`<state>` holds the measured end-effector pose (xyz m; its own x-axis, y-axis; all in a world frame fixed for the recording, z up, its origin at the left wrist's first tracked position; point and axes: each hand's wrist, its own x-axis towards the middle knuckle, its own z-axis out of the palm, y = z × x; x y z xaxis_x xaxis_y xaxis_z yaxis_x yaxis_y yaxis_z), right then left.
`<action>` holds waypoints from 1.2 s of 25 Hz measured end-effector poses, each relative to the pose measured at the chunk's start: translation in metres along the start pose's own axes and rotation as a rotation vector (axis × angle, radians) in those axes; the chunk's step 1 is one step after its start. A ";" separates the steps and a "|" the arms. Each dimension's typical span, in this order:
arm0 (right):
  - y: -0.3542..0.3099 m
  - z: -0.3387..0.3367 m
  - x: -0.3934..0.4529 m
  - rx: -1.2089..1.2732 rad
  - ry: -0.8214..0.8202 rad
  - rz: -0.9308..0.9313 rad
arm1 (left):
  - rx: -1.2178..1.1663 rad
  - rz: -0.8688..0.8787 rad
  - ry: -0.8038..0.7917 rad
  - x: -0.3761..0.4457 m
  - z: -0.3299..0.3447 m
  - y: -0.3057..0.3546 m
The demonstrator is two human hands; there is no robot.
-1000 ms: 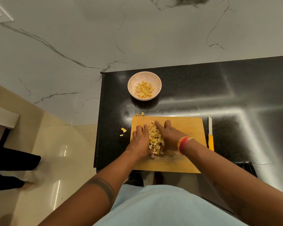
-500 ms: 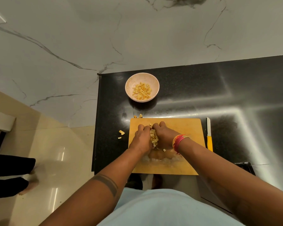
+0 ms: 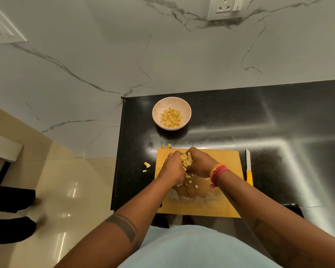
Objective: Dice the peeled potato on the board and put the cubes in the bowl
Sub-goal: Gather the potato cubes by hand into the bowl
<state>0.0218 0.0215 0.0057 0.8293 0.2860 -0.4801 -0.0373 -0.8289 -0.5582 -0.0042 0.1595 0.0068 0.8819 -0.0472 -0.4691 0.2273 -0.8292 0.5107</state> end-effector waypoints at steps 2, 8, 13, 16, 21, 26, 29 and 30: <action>-0.003 -0.004 0.000 0.010 0.007 0.005 | -0.073 -0.011 0.005 0.000 -0.003 0.001; -0.018 -0.017 0.004 0.021 0.014 0.005 | -0.057 -0.024 0.023 0.005 -0.025 0.005; -0.039 -0.048 0.017 0.012 0.010 -0.030 | -0.043 -0.028 0.048 0.022 -0.052 0.015; -0.055 -0.075 0.045 0.014 0.064 -0.048 | -0.093 -0.018 0.098 0.044 -0.086 0.027; -0.087 -0.122 0.122 -0.162 0.061 -0.020 | -0.047 -0.059 0.114 0.106 -0.145 0.046; -0.090 -0.130 0.182 -0.010 -0.024 0.170 | -0.149 -0.243 0.011 0.161 -0.164 0.040; -0.084 -0.125 0.199 0.062 0.074 0.244 | -0.169 -0.253 -0.026 0.175 -0.165 0.034; -0.081 -0.123 0.201 0.054 0.120 0.261 | -0.132 -0.225 -0.018 0.175 -0.164 0.034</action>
<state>0.2598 0.0869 0.0375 0.8477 0.0045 -0.5305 -0.2853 -0.8392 -0.4630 0.2259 0.2150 0.0604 0.7959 0.1193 -0.5935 0.4697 -0.7401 0.4812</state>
